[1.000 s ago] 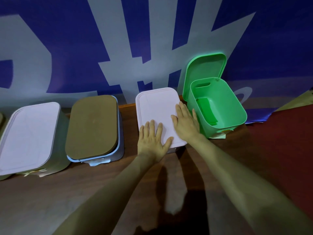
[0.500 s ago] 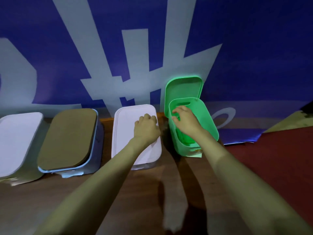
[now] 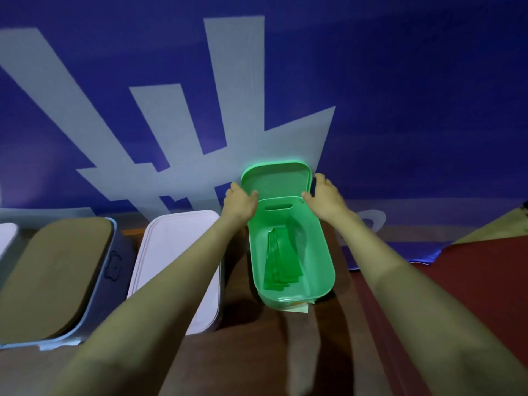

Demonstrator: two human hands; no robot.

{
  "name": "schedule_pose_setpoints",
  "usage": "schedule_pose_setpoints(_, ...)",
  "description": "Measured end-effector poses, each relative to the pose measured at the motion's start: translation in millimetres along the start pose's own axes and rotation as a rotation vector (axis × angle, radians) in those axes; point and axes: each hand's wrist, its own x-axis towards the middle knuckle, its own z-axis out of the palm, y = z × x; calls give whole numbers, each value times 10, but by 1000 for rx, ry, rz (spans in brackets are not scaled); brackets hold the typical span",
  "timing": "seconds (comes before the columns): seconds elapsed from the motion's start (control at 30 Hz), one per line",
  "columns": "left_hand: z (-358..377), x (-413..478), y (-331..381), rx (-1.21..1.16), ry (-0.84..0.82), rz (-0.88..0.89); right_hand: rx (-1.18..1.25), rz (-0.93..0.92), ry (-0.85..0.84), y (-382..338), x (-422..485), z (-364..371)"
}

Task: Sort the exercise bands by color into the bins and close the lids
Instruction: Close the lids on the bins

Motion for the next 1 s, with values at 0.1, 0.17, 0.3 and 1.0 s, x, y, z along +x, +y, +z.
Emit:
schedule_pose_setpoints(0.1,43,99,67,-70,-3,2,96,21,-14,-35,168,53)
schedule_pose_setpoints(0.17,71,104,108,-127,9,-11,152,33,-3,-70,210,93)
schedule_pose_setpoints(0.3,102,5,141,-262,88,-42,335,67,66,-113,108,104)
schedule_pose_setpoints(1.0,433,-1261,-444,-344,59,86,720,3,160,459,-1271,394)
